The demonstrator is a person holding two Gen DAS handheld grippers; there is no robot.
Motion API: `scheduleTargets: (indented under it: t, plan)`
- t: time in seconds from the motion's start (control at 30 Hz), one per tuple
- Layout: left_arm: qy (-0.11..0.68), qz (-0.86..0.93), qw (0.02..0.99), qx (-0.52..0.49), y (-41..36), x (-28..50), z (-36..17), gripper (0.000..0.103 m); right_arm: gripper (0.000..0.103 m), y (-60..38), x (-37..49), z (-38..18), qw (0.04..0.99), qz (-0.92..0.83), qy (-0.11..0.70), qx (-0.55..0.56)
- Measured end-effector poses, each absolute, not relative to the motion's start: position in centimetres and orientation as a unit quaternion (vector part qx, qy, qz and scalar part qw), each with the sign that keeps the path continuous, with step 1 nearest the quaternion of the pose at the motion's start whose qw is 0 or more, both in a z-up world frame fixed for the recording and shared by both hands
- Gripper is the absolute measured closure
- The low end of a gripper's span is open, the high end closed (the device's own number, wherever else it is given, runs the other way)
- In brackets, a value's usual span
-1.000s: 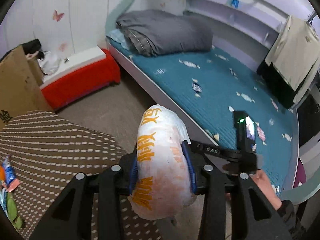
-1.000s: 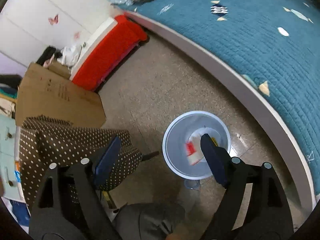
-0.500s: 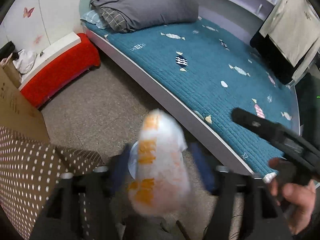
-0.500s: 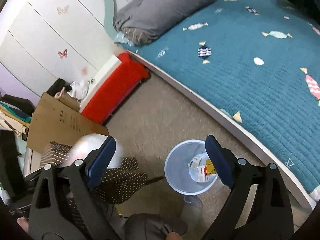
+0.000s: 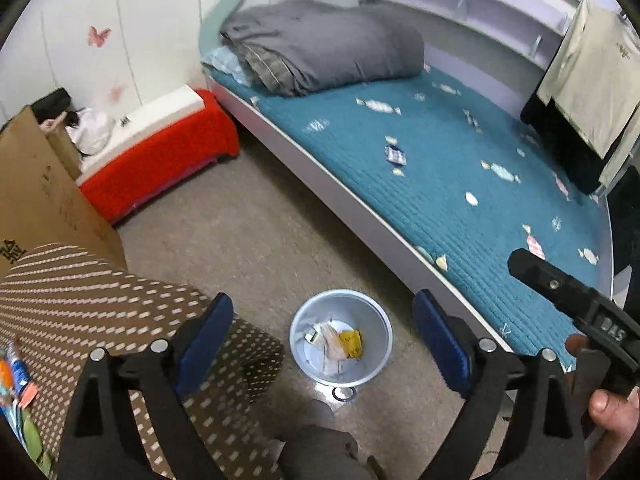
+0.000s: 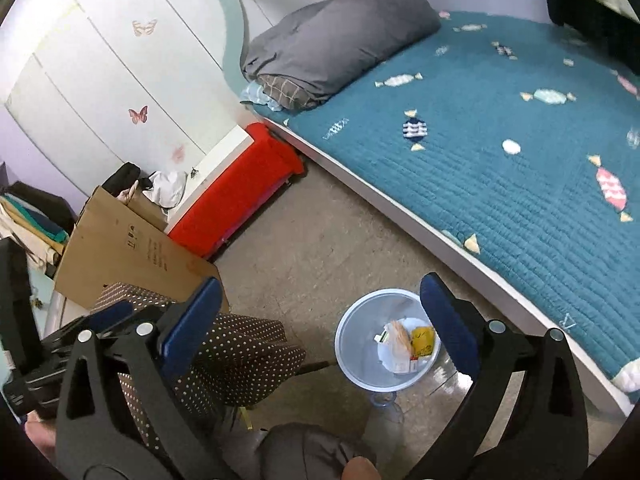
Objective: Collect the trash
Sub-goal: 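Move both tools back over the table to the remaining trash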
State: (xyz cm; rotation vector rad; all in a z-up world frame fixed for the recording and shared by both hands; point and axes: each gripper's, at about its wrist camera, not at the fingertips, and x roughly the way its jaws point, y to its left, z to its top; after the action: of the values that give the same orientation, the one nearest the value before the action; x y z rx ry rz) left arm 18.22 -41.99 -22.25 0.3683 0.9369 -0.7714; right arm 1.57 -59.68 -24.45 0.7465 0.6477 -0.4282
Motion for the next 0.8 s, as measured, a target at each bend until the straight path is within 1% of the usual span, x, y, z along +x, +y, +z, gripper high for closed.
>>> scheduleTargets:
  t: [0.17, 0.37, 0.6, 0.8]
  plan:
    - [0.401, -0.352, 0.831, 0.16, -38.6, 16.2, -19.0, 0.011, 0.006, -57.0, 1.3, -21.3, 0.879, -0.187, 0.287, 0.333]
    - [0.361, -0.338, 0.858, 0.138, -34.6, 14.4, -15.7, 0.01, 0.006, -53.7, 2.0, -17.7, 0.895, -0.161, 0.286, 0.303]
    - [0.338, -0.323, 0.878, 0.103, -29.1, 13.1, -12.9, 0.01, 0.006, -48.7, 3.0, -13.8, 0.912, -0.134, 0.292, 0.255]
    - [0.319, -0.292, 0.898, 0.081, -23.7, 12.8, -11.5, 0.01, 0.006, -44.1, 4.1, -10.9, 0.928, -0.099, 0.289, 0.212]
